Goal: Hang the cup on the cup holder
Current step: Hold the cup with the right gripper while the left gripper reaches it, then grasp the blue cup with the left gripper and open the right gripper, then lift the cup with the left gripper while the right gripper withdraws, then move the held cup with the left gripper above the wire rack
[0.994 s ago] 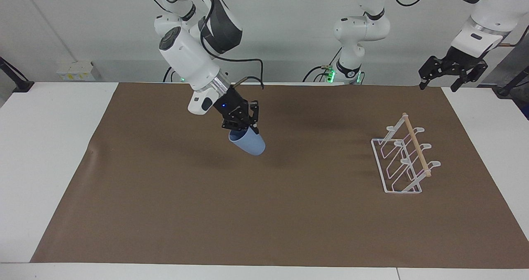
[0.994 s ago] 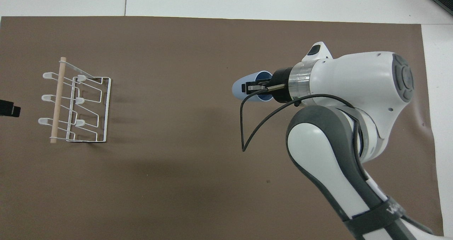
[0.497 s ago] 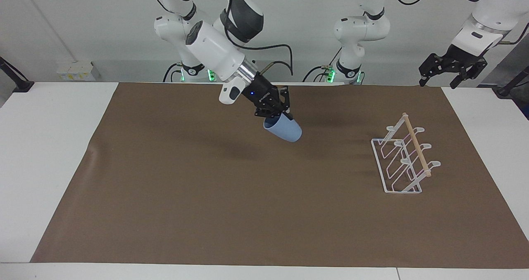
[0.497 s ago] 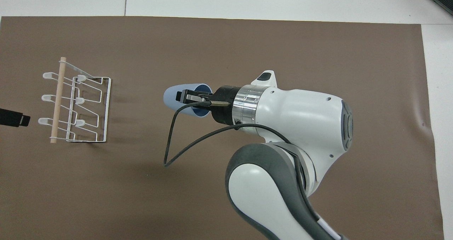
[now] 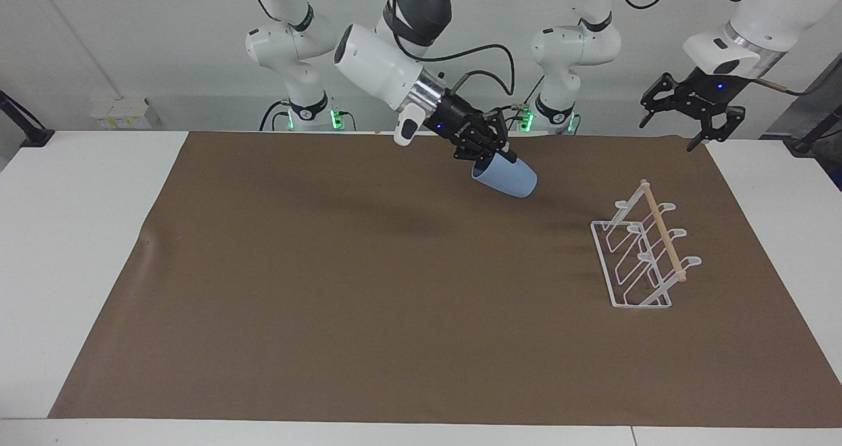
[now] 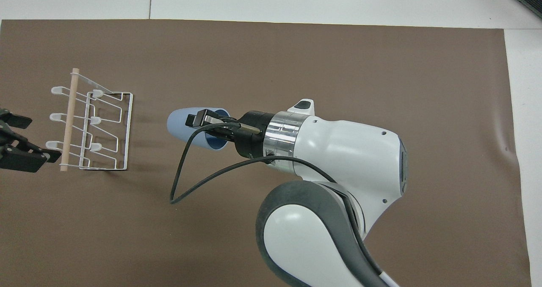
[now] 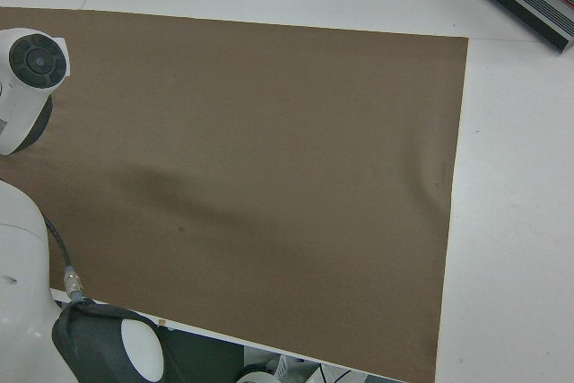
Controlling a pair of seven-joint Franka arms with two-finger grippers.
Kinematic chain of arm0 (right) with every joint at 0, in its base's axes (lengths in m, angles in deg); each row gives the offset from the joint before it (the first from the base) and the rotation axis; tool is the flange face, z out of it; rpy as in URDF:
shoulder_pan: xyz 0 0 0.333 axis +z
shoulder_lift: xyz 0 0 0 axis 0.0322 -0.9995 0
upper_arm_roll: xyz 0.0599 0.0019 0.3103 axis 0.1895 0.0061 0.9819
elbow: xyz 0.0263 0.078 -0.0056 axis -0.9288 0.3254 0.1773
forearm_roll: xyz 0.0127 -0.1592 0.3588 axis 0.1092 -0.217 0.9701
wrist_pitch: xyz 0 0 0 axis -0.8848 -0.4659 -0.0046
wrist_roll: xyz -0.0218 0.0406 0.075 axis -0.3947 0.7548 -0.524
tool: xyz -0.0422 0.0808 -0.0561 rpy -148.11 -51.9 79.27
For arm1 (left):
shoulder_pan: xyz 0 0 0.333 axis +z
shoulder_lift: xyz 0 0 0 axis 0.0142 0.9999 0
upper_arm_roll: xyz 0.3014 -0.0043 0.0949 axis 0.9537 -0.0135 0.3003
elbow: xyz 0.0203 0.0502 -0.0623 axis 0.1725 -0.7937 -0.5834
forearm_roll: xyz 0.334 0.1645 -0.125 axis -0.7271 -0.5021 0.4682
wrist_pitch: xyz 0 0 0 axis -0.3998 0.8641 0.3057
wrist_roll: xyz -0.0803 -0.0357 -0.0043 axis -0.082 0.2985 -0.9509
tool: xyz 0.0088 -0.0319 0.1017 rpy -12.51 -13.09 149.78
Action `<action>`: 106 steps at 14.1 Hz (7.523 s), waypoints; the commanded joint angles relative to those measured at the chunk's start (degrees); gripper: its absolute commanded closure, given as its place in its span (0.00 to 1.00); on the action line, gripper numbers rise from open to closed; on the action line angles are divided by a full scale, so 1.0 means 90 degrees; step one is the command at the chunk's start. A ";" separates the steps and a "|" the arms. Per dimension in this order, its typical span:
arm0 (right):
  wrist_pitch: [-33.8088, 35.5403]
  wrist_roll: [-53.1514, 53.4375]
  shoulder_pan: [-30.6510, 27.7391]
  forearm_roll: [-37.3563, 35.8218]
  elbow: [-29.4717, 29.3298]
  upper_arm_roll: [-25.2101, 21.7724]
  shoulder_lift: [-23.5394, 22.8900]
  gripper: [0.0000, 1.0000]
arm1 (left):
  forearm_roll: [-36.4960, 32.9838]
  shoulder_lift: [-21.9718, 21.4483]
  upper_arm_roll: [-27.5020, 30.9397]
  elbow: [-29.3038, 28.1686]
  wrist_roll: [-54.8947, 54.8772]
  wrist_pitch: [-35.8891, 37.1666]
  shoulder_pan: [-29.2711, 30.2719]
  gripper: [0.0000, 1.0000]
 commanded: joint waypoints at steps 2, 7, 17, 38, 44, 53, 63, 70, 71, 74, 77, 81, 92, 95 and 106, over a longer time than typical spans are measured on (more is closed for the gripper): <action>-0.0067 0.0199 -0.0017 0.0163 -0.0024 0.0147 0.0140 1.00 | 0.0050 -0.0264 0.0087 -0.0303 -0.1585 -0.0418 -0.0588 0.00; -0.0067 0.0228 0.0002 0.0163 -0.0053 0.0166 0.0140 1.00 | 0.0391 -0.0264 0.0068 -0.0313 -0.2264 -0.0635 -0.0823 0.00; -0.0067 0.0228 0.0061 0.0144 -0.0053 0.0166 0.0140 1.00 | 0.0646 -0.0206 -0.0176 -0.0615 -0.1611 -0.1318 -0.1311 0.00; -0.0418 0.0248 0.0051 0.0134 -0.0034 0.0157 0.0111 0.09 | 0.0646 -0.0430 -0.0196 -0.1016 -0.1034 -0.1416 -0.1702 1.00; -0.0419 0.0170 0.0003 0.0075 -0.0034 0.0147 0.0111 0.00 | 0.0588 -0.0430 -0.0176 -0.1026 -0.0946 -0.1377 -0.1625 1.00; -0.0311 -0.0258 -0.0163 -0.0547 0.0083 0.0088 0.0140 0.00 | -0.1608 -0.0489 -0.0176 -0.1055 -0.0382 -0.0684 -0.1380 1.00; 0.1278 -0.2971 -0.1393 -0.3631 0.0083 0.0088 0.0111 0.00 | -0.5173 -0.0129 -0.0303 -0.1573 0.0558 -0.1084 -0.1517 1.00; 0.3114 -0.3444 -0.2466 -0.6038 0.0093 0.0079 0.0218 0.00 | -0.6893 0.0877 -0.0303 -0.1252 0.0548 -0.0937 -0.1547 1.00; 0.3368 -0.3415 -0.2691 -0.6106 0.0093 0.0069 0.0237 0.00 | -0.6932 0.1023 -0.0303 -0.1125 0.0548 -0.0976 -0.1536 1.00; 0.4101 -0.2851 -0.3277 -0.6409 0.0083 0.0069 0.0276 0.00 | -0.7712 0.1151 -0.0284 -0.1172 0.0539 -0.1658 -0.1449 1.00; 0.4843 -0.1437 -0.3299 -0.6954 0.0083 0.0069 0.0529 0.00 | -0.8072 0.1259 -0.0284 -0.1279 0.0529 -0.2001 -0.1252 1.00; 0.5459 -0.1012 -0.3424 -0.7122 0.0093 0.0069 0.0793 0.00 | -0.9000 0.1473 -0.0284 -0.1377 0.0519 -0.2809 -0.1175 1.00; 0.6426 -0.1637 -0.3767 -0.7132 0.0083 -0.0322 0.1448 0.00 | -0.9286 0.1552 -0.0303 -0.1543 0.0568 -0.2890 -0.1048 1.00; 0.6330 -0.1647 -0.3864 -0.7132 0.0715 -0.0322 0.1798 0.00 | -0.9296 0.1523 -0.0293 -0.1660 0.0675 -0.2949 -0.1048 1.00; 0.5939 -0.2662 -0.4070 -0.7122 0.0982 -0.0332 0.1917 0.00 | -0.9296 0.1503 -0.0293 -0.1719 0.0763 -0.2968 -0.1038 1.00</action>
